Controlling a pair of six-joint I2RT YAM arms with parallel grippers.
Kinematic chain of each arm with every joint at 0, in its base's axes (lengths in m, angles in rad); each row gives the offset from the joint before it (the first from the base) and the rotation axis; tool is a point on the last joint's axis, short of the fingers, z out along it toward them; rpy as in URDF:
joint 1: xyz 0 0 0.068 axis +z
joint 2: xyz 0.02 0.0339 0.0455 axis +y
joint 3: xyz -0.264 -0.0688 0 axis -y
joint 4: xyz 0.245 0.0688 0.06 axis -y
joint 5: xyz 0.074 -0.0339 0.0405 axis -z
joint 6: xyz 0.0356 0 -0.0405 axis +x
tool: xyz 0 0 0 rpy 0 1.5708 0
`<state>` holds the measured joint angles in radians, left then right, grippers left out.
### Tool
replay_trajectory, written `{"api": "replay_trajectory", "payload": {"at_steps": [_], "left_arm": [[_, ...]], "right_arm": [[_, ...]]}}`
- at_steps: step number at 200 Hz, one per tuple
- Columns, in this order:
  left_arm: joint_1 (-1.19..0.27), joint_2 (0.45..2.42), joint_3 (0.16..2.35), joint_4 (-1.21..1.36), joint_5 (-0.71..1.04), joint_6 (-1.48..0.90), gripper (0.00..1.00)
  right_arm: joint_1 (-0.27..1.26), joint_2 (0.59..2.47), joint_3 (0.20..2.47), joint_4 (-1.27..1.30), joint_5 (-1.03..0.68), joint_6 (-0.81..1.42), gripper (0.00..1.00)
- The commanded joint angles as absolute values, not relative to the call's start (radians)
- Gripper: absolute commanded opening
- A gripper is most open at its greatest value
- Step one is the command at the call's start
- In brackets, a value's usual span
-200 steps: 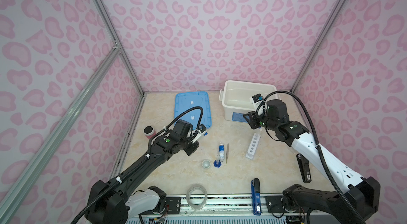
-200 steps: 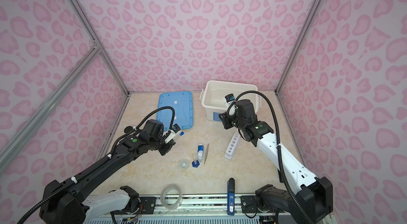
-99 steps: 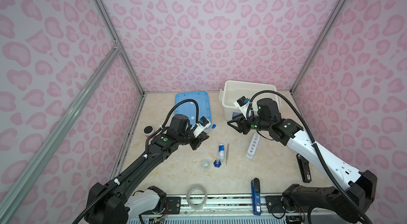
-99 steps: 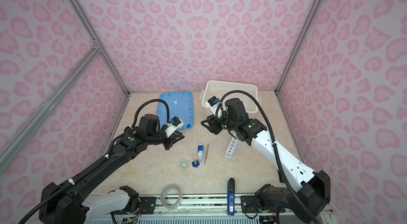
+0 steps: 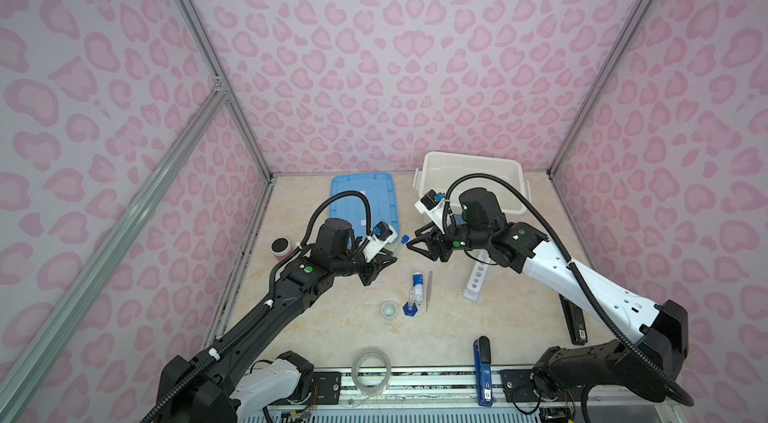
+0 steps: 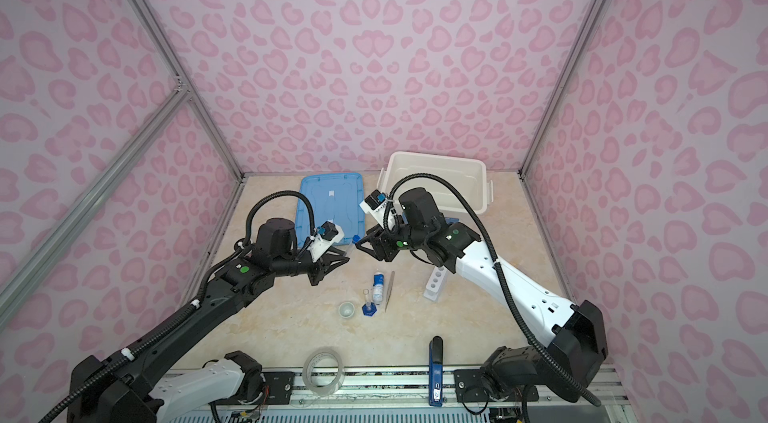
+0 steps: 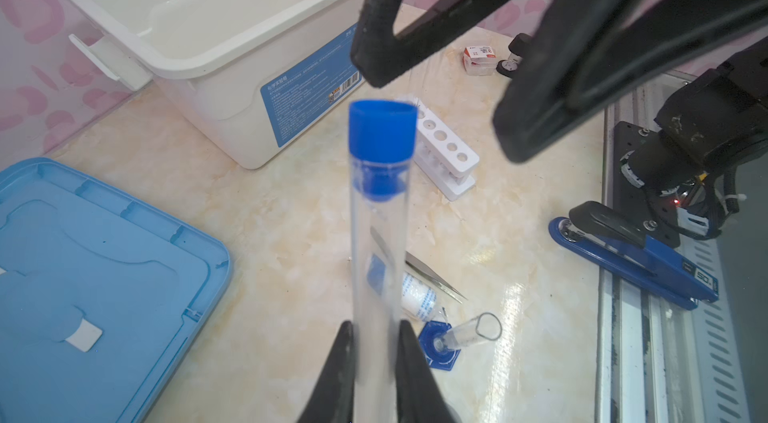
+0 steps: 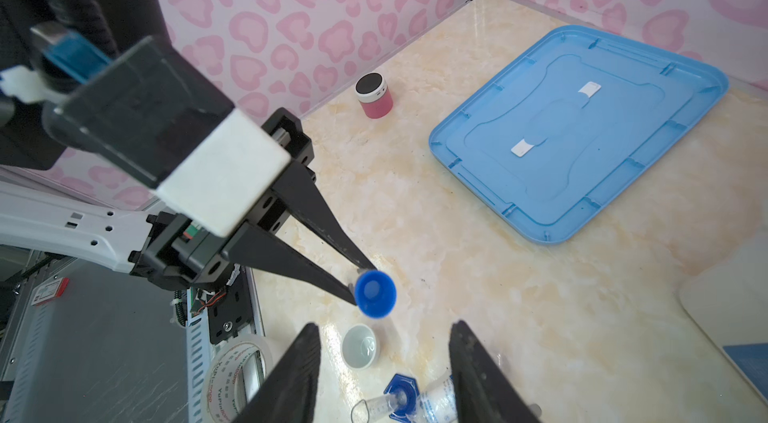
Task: Organize the chemistry lab equipment
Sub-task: 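Grasp the tube's blue cap with right gripper and open left gripper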
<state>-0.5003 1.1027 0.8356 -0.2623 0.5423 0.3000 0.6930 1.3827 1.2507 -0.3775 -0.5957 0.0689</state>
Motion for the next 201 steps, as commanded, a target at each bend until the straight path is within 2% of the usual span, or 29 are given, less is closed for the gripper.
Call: {"api": "replay_trajectory", "payload": {"at_steps": [1, 81, 201], "left_arm": [[-0.499, 1.095, 0.834, -0.226, 0.564, 0.294, 0.16], [-0.501, 1.078, 0.828, -0.219, 0.566, 0.293, 0.16], [-0.5, 1.08, 0.828, -0.216, 0.57, 0.295, 0.16]], "right_arm": [[0.701, 1.397, 1.259, -0.343, -0.622, 0.076, 0.47], [0.722, 1.445, 1.268, -0.297, -0.643, 0.098, 0.39], [0.727, 1.463, 1.268, -0.285, -0.644, 0.104, 0.19]]}}
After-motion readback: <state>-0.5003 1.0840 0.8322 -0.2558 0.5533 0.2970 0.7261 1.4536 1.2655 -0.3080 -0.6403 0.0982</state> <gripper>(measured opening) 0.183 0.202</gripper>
